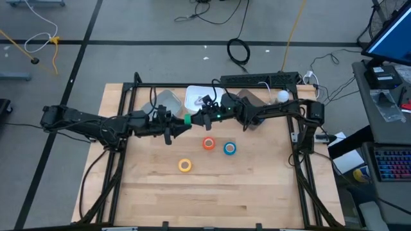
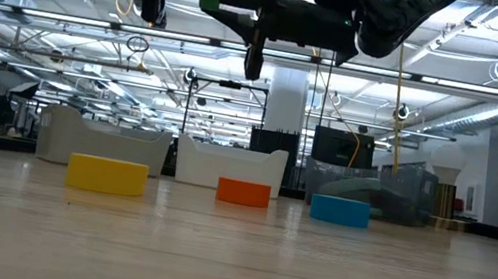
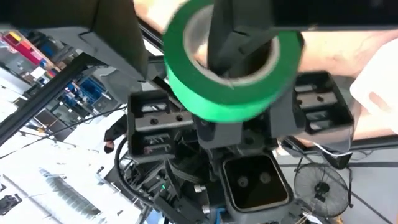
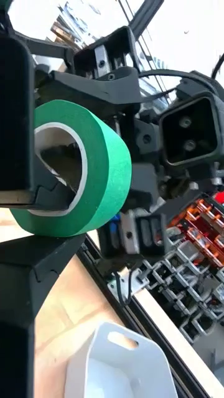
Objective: Pick and place Stapler, Stapler remover, tape
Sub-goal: Put the green tape into the gray bin, then put the yellow tape into the gray bin
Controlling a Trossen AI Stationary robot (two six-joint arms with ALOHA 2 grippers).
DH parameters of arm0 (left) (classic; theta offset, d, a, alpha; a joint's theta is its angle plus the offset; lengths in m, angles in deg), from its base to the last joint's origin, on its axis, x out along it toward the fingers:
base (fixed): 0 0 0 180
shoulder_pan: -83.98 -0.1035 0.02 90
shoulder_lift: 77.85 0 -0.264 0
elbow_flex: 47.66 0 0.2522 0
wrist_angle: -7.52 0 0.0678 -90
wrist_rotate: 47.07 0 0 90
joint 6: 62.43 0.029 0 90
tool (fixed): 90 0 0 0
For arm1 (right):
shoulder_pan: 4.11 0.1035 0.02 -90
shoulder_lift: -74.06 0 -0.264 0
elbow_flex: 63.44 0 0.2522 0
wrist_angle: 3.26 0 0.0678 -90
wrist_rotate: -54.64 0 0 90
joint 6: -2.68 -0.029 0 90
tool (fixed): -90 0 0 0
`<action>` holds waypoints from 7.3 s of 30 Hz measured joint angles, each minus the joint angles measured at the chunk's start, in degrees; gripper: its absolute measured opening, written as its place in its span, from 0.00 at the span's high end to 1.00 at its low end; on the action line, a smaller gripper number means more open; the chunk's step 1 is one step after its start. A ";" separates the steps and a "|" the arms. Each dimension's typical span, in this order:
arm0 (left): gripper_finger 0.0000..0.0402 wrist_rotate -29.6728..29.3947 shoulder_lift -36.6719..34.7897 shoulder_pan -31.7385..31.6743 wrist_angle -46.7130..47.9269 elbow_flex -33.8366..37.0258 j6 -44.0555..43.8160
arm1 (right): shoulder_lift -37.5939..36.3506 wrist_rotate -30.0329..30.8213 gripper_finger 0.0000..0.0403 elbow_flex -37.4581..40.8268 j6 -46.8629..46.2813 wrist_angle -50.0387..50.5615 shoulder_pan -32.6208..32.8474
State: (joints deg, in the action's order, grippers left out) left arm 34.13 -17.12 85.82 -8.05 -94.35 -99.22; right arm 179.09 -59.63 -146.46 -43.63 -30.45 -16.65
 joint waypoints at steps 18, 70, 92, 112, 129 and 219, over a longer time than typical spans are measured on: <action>0.90 1.36 0.00 0.02 1.01 0.00 -1.18 | -0.02 -3.43 0.82 0.00 2.17 1.00 -1.08; 0.90 -3.03 -0.99 -27.94 53.84 -6.32 2.76 | -47.76 -1.01 0.77 49.44 6.36 1.65 -8.00; 0.90 5.64 9.59 -41.32 71.84 -15.34 9.46 | -65.35 -10.61 0.76 62.53 6.06 -11.07 -13.42; 0.90 7.57 18.04 -44.06 71.25 -15.34 11.12 | -70.93 0.40 0.76 44.09 27.86 48.30 -13.27; 0.90 9.79 24.55 -43.98 69.44 -15.34 11.04 | -71.08 1.97 0.77 43.69 29.04 49.66 -13.24; 0.71 12.26 29.28 5.57 72.64 -28.46 -4.48 | -95.47 9.45 0.77 61.89 27.80 41.78 -13.25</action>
State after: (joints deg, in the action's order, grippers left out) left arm 46.39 12.17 91.40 64.59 -122.81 -103.71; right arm 83.62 -50.18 -84.57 -15.83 11.33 -29.90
